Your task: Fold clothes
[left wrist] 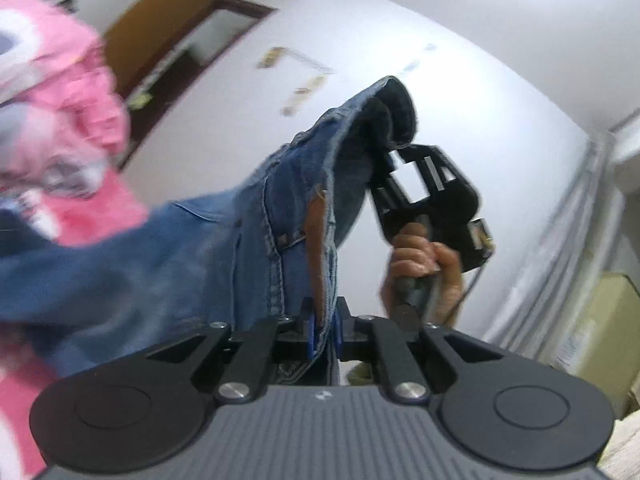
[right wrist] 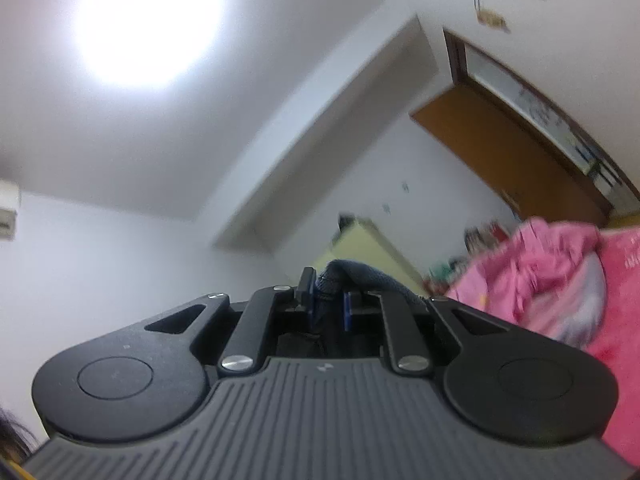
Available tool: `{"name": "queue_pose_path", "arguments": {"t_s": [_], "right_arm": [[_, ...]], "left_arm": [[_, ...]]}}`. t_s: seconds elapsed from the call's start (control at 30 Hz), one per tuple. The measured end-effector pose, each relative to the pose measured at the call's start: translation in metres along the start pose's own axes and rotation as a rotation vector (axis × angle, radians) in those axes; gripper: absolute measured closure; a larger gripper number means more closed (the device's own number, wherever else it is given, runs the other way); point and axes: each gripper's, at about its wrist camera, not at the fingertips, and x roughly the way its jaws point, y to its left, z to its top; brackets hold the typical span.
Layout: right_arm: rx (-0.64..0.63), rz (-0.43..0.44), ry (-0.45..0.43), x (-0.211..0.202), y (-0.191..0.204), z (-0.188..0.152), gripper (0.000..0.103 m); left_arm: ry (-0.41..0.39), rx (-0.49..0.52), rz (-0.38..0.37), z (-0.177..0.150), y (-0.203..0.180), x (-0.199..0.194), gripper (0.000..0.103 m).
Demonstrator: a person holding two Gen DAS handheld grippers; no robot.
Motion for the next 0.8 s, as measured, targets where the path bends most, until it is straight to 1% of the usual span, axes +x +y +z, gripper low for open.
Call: {"name": "queue_pose_path", "arguments": {"t_s": [0.13, 0.23, 0.33, 0.4, 0.5, 0.57, 0.7, 0.73, 0.8], "right_arm": [[0.053, -0.006, 0.193, 0.046, -0.010, -0.048, 0.092], [0.077, 0.024, 0.355, 0.092, -0.008, -0.099, 0.092], [0.093, 0.052, 0.530, 0.143, 0.000, -0.159, 0.092], [0.109, 0.065, 0.649, 0.177, 0.006, -0.204, 0.092], [0.093, 0.083, 0.808, 0.220, 0.019, -0.273, 0.092], [0.072, 0.074, 0.904, 0.233, 0.034, -0.318, 0.092], [0.045, 0.037, 1.029, 0.256, 0.060, -0.385, 0.092], [0.038, 0.028, 1.059, 0.262, 0.066, -0.402, 0.092], [0.041, 0.033, 1.088, 0.274, 0.071, -0.423, 0.092]], "left_arm": [[-0.016, -0.069, 0.159, -0.021, 0.029, -0.046, 0.093], [-0.070, -0.126, 0.264, -0.040, 0.047, -0.094, 0.093], [-0.159, -0.195, 0.366, -0.050, 0.066, -0.149, 0.093], [-0.231, -0.287, 0.417, -0.062, 0.081, -0.184, 0.094], [-0.310, -0.369, 0.502, -0.079, 0.099, -0.220, 0.094], [-0.340, -0.412, 0.560, -0.089, 0.111, -0.240, 0.093], [-0.396, -0.498, 0.628, -0.099, 0.133, -0.273, 0.093], [-0.409, -0.501, 0.638, -0.099, 0.137, -0.280, 0.093], [-0.432, -0.499, 0.652, -0.097, 0.143, -0.290, 0.093]]}}
